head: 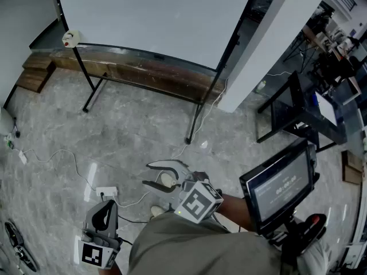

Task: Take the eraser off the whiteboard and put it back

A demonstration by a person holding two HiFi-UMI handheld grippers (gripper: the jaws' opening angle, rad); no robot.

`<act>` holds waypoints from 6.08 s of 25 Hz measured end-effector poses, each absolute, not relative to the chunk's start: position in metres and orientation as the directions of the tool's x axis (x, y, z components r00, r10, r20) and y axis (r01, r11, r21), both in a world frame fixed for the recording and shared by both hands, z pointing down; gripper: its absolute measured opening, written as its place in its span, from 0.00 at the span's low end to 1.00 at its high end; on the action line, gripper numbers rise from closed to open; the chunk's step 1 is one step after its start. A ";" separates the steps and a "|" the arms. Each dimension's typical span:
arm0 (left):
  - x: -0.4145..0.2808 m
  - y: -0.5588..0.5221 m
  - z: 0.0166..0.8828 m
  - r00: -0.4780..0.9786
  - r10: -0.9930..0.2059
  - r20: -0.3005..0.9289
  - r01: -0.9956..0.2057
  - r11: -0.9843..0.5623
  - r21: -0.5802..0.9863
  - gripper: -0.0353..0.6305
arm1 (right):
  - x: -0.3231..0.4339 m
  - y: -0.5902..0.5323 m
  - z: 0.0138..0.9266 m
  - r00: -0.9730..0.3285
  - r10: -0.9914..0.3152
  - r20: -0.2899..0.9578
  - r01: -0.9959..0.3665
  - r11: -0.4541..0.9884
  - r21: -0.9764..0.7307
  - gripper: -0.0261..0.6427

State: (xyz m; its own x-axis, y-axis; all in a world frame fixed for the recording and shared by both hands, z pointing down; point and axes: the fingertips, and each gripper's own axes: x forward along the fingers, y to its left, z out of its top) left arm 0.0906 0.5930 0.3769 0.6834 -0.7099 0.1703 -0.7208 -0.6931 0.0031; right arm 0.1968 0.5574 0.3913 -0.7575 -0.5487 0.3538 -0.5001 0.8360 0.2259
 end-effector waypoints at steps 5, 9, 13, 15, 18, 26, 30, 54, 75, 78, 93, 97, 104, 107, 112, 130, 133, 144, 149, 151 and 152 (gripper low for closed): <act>0.092 0.597 0.385 0.703 -0.679 0.214 -0.697 -0.717 0.014 0.06 | 0.195 0.556 0.394 -0.755 -0.548 0.361 -0.497 0.837 0.230 0.31; 0.089 0.595 0.385 0.702 -0.680 0.212 -0.699 -0.715 0.017 0.06 | 0.195 0.554 0.398 -0.757 -0.546 0.358 -0.487 0.837 0.248 0.31; 0.087 0.595 0.388 0.695 -0.687 0.209 -0.706 -0.708 0.017 0.06 | 0.194 0.553 0.399 -0.756 -0.540 0.371 -0.494 0.842 0.219 0.31; 0.085 0.595 0.389 0.694 -0.690 0.205 -0.708 -0.706 0.021 0.06 | 0.192 0.552 0.399 -0.760 -0.536 0.368 -0.491 0.844 0.216 0.30; 0.089 0.583 0.391 0.689 -0.694 0.209 -0.712 -0.702 0.017 0.06 | 0.196 0.539 0.399 -0.769 -0.525 0.365 -0.480 0.851 0.213 0.13; 0.126 0.479 0.387 0.647 -0.726 0.235 -0.747 -0.664 0.004 0.06 | 0.227 0.435 0.399 -0.816 -0.475 0.329 -0.417 0.878 0.234 0.04; 0.128 0.438 0.375 0.596 -0.774 0.216 -0.795 -0.606 0.025 0.06 | 0.242 0.394 0.392 -0.829 -0.470 0.302 -0.414 0.880 0.233 0.04; -0.037 0.245 0.393 0.571 -0.799 0.188 -0.818 -0.572 0.055 0.06 | 0.072 0.197 0.409 -0.830 -0.421 0.366 -0.366 0.906 0.212 0.04; -0.145 0.088 0.400 0.606 -0.776 0.178 -0.792 -0.609 0.040 0.06 | -0.047 0.056 0.405 -0.823 -0.427 0.373 -0.378 0.904 0.200 0.04; -0.143 0.045 0.396 0.598 -0.778 0.193 -0.797 -0.604 0.035 0.06 | -0.041 0.012 0.401 -0.822 -0.443 0.358 -0.399 0.896 0.194 0.04; -0.136 -0.186 0.418 0.519 -0.825 0.225 -0.840 -0.541 -0.045 0.18 | 0.017 -0.168 0.404 -0.788 -0.514 0.338 -0.468 0.858 0.213 0.04; -0.138 -0.233 0.426 0.513 -0.826 0.233 -0.842 -0.537 -0.052 0.24 | 0.028 -0.192 0.406 -0.762 -0.551 0.341 -0.521 0.834 0.183 0.04; -0.153 -0.319 0.441 0.524 -0.808 0.270 -0.831 -0.554 -0.048 0.35 | 0.037 -0.231 0.405 -0.676 -0.645 0.357 -0.633 0.756 0.166 0.04; -0.163 -0.356 0.446 0.519 -0.809 0.275 -0.830 -0.554 -0.064 0.40 | 0.038 -0.248 0.402 -0.628 -0.688 0.363 -0.681 0.712 0.171 0.04; -0.171 -0.406 0.459 0.532 -0.791 0.303 -0.813 -0.577 -0.079 0.47 | 0.036 -0.268 0.396 -0.557 -0.743 0.370 -0.741 0.647 0.183 0.04; -0.157 -0.514 0.498 0.558 -0.756 0.342 -0.755 -0.634 -0.169 0.52 | 0.042 -0.275 0.397 -0.321 -0.834 0.449 -0.867 0.449 0.214 0.04; -0.154 -0.518 0.505 0.561 -0.748 0.355 -0.750 -0.641 -0.163 0.52 | 0.045 -0.272 0.397 -0.296 -0.838 0.458 -0.879 0.427 0.213 0.04; -0.153 -0.523 0.513 0.553 -0.749 0.364 -0.755 -0.636 -0.160 0.45 | 0.057 -0.263 0.401 -0.264 -0.841 0.472 -0.893 0.398 0.211 0.04; -0.154 -0.522 0.507 0.541 -0.762 0.356 -0.766 -0.621 -0.165 0.45 | 0.060 -0.264 0.401 -0.281 -0.843 0.459 -0.886 0.411 0.213 0.04; -0.155 -0.521 0.500 0.538 -0.768 0.347 -0.770 -0.616 -0.168 0.45 | 0.062 -0.265 0.400 -0.294 -0.843 0.449 -0.880 0.422 0.217 0.04; -0.155 -0.519 0.496 0.537 -0.771 0.341 -0.772 -0.613 -0.170 0.45 | 0.062 -0.265 0.399 -0.302 -0.843 0.445 -0.877 0.429 0.219 0.04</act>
State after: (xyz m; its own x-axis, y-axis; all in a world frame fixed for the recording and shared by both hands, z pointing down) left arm -0.1551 -0.5193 0.4958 0.5372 -0.7713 0.3414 -0.7719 -0.6127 -0.1697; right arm 0.0623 -0.2649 0.3989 -0.3016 -0.8434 0.4446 -0.8765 0.4287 0.2188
